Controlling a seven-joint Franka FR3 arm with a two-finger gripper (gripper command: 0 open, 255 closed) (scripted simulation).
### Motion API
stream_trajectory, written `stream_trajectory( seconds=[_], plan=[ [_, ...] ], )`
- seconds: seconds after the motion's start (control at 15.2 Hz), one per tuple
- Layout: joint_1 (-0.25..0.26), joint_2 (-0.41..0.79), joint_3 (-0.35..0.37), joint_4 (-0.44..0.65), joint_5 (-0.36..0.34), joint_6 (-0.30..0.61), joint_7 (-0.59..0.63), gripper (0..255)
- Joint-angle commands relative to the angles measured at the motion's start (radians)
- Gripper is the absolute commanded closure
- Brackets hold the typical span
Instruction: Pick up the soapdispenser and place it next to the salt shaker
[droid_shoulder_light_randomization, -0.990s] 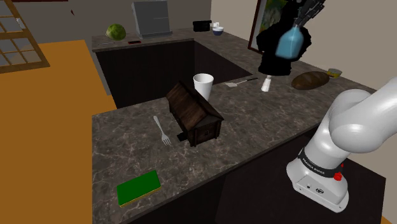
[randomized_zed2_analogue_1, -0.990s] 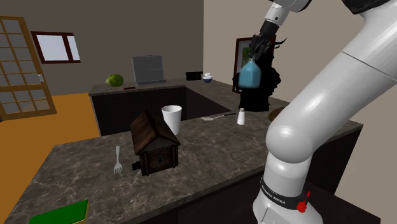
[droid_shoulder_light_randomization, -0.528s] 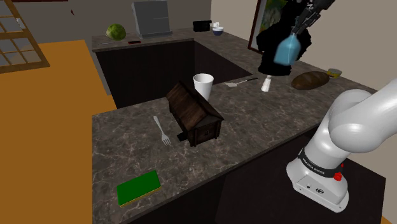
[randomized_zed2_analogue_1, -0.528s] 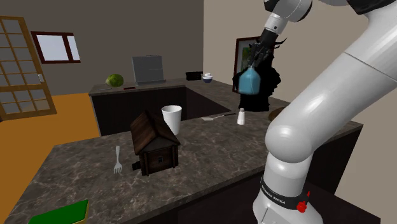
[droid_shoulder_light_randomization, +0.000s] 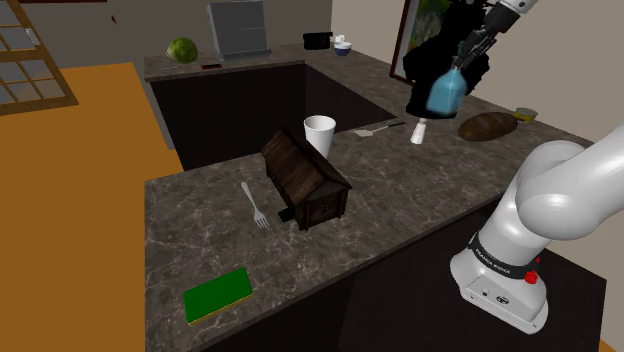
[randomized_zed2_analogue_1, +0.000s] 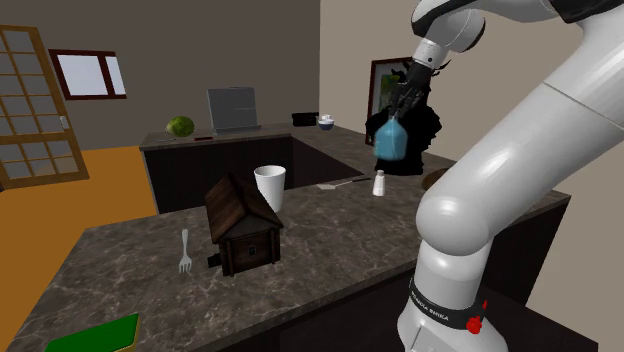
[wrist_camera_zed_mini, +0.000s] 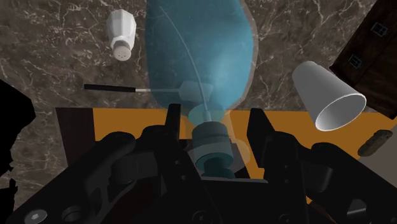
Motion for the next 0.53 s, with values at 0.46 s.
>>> stream_trajectory(
  seconds=[0.46],
  plan=[
    [-0.005, -0.001, -0.033, -0.114, -0.009, 0.113, -0.028, 255]
  ],
)
